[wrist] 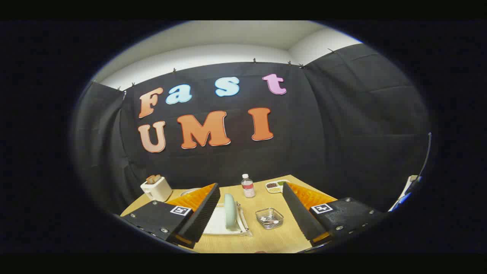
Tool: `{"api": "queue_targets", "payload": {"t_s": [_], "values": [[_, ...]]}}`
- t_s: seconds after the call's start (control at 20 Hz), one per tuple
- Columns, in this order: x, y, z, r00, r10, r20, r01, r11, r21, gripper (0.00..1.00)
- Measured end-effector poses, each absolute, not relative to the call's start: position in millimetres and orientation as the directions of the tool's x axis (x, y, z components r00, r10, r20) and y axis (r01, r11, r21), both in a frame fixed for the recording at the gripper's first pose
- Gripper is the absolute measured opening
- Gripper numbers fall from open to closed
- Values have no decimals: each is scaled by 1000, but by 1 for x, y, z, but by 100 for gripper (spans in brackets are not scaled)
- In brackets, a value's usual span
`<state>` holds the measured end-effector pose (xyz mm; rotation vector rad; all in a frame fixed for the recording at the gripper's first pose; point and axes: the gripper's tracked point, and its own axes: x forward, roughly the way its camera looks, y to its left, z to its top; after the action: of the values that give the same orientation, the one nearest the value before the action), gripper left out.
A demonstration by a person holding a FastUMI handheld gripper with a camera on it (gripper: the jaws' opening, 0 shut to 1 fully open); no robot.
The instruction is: Take the plate from the dish rack, then take the spoon from the basket and place it into the plate.
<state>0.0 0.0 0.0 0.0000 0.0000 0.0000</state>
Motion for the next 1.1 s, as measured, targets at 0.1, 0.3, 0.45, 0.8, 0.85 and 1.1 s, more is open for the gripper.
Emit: {"api": "queue_targets", "payload": {"t_s": [0.1,0.3,0.45,0.8,0.85,1.1], "values": [[4,5,1,1000,14,-14,-14,1000,21,98],[11,11,1,1000,14,-12,-15,998,-63,98],[9,25,5,999,50,-9,-51,996,-75,98],[11,22,13,999,40,8,-39,997,-71,98],[11,19,14,999,31,10,-30,997,-77,98],[18,10,13,1000,-5,4,5,997,-81,98]]}}
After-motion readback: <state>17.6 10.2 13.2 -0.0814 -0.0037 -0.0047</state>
